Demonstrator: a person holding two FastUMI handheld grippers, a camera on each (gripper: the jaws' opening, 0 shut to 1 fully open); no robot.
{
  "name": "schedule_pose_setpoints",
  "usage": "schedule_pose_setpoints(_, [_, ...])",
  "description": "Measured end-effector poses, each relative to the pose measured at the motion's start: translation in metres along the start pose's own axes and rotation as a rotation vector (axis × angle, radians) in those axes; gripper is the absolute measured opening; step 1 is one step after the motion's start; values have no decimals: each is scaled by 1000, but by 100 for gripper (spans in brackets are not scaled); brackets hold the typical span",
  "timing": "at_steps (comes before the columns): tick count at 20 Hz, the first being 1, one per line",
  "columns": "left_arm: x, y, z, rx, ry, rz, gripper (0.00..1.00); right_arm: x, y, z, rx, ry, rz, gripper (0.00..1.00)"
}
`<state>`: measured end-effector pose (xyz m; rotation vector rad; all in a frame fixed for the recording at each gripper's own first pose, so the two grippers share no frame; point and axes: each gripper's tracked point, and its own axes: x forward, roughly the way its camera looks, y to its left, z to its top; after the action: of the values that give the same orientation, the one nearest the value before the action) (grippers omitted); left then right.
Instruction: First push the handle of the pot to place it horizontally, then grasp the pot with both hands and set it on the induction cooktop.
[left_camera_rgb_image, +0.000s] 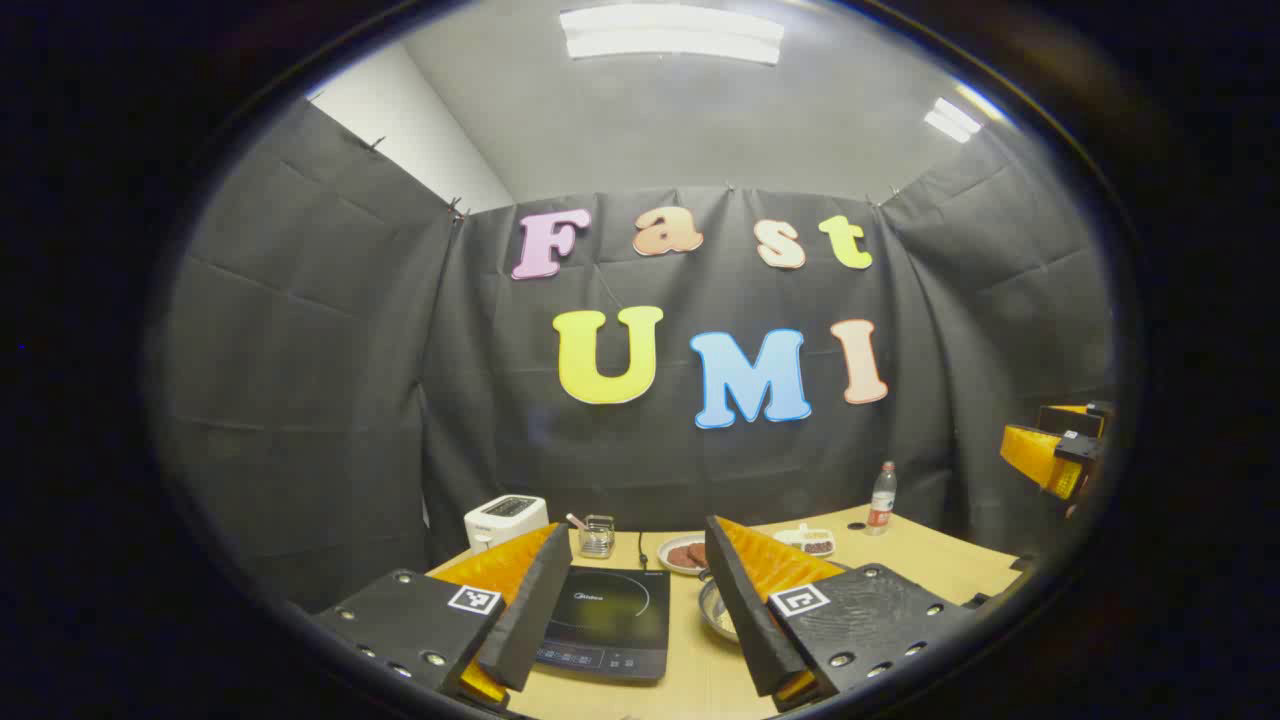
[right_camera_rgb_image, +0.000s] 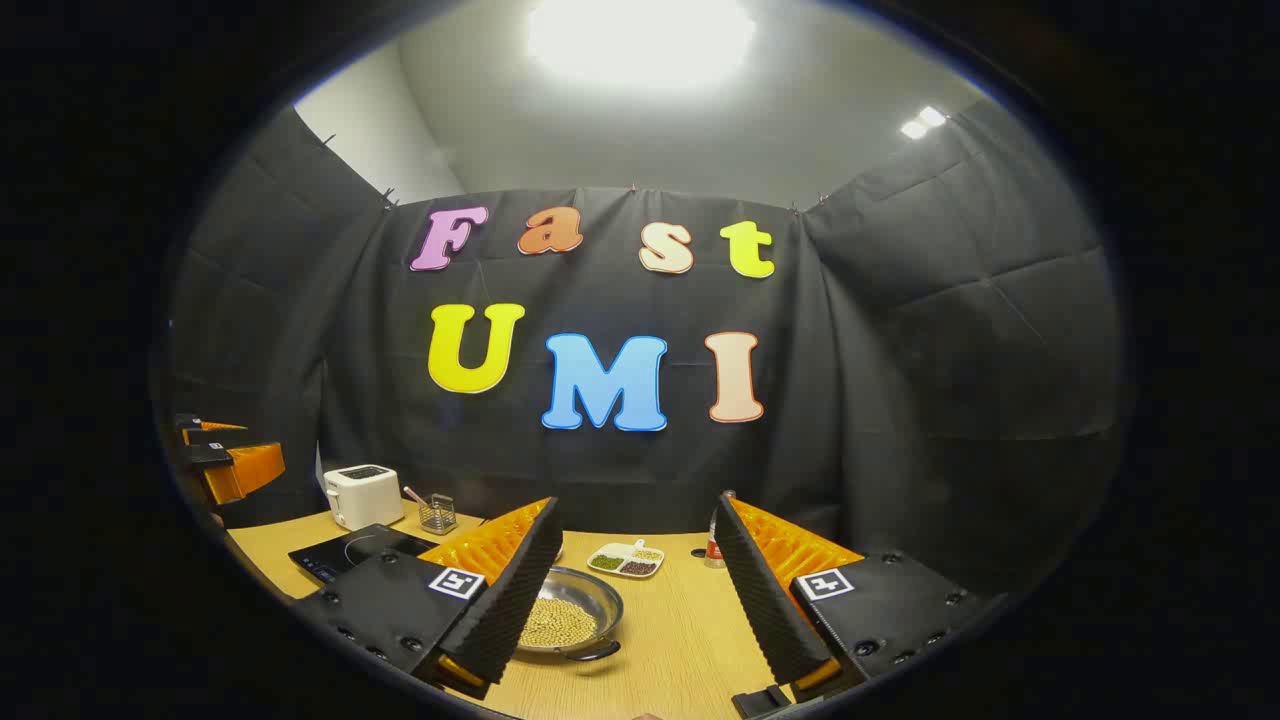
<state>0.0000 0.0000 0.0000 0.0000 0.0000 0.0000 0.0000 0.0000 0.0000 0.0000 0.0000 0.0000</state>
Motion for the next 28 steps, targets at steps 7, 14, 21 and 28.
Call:
schedule_pose_setpoints(7, [-4, 0, 0, 7, 3, 4, 79, -2, -3, -3, 6, 7, -5, 96])
schedule_pose_setpoints(14, [-5, -1, 5, 16, -7, 5, 82, -1, -3, -1, 13, 9, -3, 96])
schedule_pose_setpoints(21, [-9, 0, 6, 19, -11, 5, 79, 0, -1, -1, 13, 10, 4, 97])
schedule_pose_setpoints(28, [-13, 6, 6, 17, -11, 10, 79, -2, 3, 1, 13, 12, 9, 87])
